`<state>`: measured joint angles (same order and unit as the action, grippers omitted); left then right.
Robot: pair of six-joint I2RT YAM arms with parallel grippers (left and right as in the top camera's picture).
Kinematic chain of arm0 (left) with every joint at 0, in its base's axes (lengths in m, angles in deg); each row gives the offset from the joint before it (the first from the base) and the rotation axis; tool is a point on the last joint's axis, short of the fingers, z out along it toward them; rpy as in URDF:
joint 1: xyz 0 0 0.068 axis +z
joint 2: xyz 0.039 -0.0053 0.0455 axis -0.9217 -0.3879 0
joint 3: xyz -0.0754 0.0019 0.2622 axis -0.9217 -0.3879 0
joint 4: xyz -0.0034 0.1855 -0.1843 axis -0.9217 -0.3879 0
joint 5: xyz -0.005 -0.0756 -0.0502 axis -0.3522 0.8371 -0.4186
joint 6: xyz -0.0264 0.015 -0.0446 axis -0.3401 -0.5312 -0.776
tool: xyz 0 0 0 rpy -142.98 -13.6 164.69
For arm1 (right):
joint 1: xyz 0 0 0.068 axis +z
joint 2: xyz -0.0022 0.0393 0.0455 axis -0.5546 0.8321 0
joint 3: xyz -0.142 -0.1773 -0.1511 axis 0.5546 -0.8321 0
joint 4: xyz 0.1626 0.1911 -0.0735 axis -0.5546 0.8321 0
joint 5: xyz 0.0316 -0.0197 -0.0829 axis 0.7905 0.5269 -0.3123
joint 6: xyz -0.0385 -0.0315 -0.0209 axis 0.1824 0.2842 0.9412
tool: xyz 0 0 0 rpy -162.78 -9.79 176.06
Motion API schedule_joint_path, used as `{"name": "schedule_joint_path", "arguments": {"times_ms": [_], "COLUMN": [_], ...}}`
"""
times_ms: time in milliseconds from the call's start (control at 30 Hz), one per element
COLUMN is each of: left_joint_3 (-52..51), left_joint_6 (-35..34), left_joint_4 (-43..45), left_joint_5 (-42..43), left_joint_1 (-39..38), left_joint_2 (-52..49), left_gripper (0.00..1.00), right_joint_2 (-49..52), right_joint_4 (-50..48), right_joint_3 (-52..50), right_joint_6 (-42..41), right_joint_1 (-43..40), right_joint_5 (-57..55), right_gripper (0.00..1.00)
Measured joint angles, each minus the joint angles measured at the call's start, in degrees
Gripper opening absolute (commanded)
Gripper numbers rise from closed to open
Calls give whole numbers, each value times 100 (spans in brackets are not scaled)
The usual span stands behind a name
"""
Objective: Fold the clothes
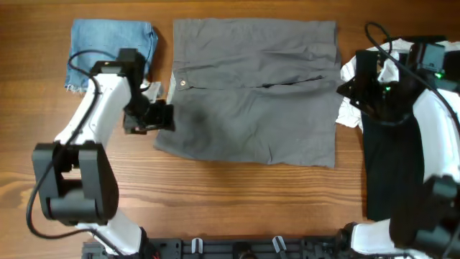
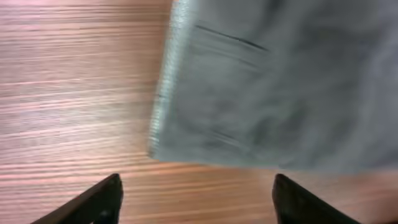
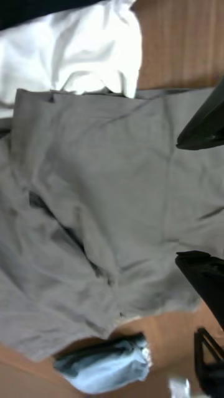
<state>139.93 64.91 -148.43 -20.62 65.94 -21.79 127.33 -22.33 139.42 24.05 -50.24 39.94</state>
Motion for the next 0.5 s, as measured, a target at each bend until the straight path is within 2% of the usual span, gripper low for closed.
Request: {"name": "schedule_joint_path", "arguments": {"times_ms": [100, 167, 200, 233, 267, 300, 367, 467, 500], "left_joint_3": [-210, -601, -697, -828, -1128, -1226, -1386, -1373, -1353], "left_joint_6": [-7, 92, 111, 140, 155, 162, 212, 219, 221], "left_joint_4": [245, 669, 802, 986, 1274, 1349, 1521, 1681, 1709], "left_joint_5": [125, 389, 487, 579, 743, 793, 975, 1541, 1637], "left_joint_1": [442, 544, 542, 538, 535, 538, 538, 538, 538], "left_joint_2": [-205, -247, -264, -264, -275, -275, -275, -275, -275], "left_gripper": [64, 60, 52, 38, 12, 4, 4, 4, 4], "right_joint_2": [-133, -136, -133, -133, -133, -133, -131, -125, -125], "right_joint_4": [793, 914, 918, 914, 907, 894, 756, 494, 385], "right_joint_3": [-7, -157, -260, -420, -570, -645, -1005, -1526, -1694], "right_joint_6": [13, -52, -118, -197, -234, -249, -297, -490, -557], "right_joint_1": [9, 31, 39, 39, 39, 39, 39, 39, 39], "right_joint_5": [-7, -142, -273, -396, -472, -496, -566, -817, -909], "right_gripper": [62, 65, 66, 66, 66, 66, 65, 57, 49]}}
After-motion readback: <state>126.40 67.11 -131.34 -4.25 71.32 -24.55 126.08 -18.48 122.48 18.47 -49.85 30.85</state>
